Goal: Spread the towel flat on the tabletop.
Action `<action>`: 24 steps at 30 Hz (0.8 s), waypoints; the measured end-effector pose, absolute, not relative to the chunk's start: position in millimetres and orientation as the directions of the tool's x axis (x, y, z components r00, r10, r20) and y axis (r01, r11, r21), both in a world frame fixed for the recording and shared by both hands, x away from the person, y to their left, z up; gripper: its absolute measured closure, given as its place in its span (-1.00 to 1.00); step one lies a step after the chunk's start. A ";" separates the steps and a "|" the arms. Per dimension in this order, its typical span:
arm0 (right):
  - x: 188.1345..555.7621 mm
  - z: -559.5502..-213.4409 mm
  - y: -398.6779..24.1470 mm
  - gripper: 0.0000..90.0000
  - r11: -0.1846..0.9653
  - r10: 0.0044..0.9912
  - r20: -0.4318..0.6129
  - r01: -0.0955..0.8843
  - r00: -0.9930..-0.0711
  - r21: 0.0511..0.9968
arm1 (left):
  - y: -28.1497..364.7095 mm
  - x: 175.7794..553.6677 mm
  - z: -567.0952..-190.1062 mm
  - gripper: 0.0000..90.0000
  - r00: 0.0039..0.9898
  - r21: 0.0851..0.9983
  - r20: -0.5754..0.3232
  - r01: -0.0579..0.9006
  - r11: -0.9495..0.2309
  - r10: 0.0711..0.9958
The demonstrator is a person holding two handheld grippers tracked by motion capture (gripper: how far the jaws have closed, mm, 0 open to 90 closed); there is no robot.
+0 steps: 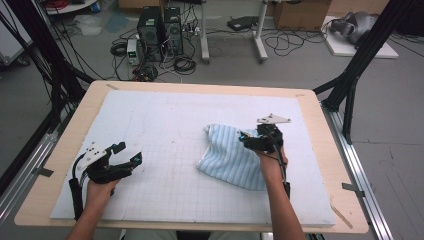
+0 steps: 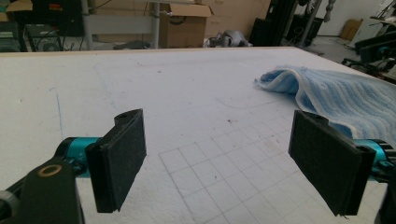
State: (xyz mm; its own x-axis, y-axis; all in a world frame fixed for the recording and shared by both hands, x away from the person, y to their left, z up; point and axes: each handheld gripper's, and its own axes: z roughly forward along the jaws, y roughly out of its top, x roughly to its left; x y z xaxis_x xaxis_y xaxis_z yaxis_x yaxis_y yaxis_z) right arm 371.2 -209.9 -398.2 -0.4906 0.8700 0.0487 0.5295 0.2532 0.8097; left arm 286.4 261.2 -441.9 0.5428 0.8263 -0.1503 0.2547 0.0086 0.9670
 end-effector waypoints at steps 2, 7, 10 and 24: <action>373.9 -403.0 -203.2 -0.51 0.247 0.855 0.089 0.553 -0.510 0.796 | 260.9 286.6 -442.0 -0.57 0.543 0.967 -0.150 0.253 0.010 0.826; 387.5 -429.3 -172.3 -0.41 0.351 0.813 0.117 0.639 -0.570 0.684 | 262.2 285.6 -441.2 -0.57 0.543 0.967 -0.149 0.253 0.008 0.827; 387.7 -433.7 -165.1 0.31 0.397 0.794 0.089 0.624 -0.602 0.673 | 263.6 285.4 -440.9 -0.57 0.541 0.968 -0.149 0.252 0.010 0.828; 342.6 -416.4 -113.5 0.68 0.441 0.575 0.201 0.508 -0.793 0.740 | 271.6 283.1 -438.1 -0.57 0.525 0.970 -0.154 0.240 0.028 0.837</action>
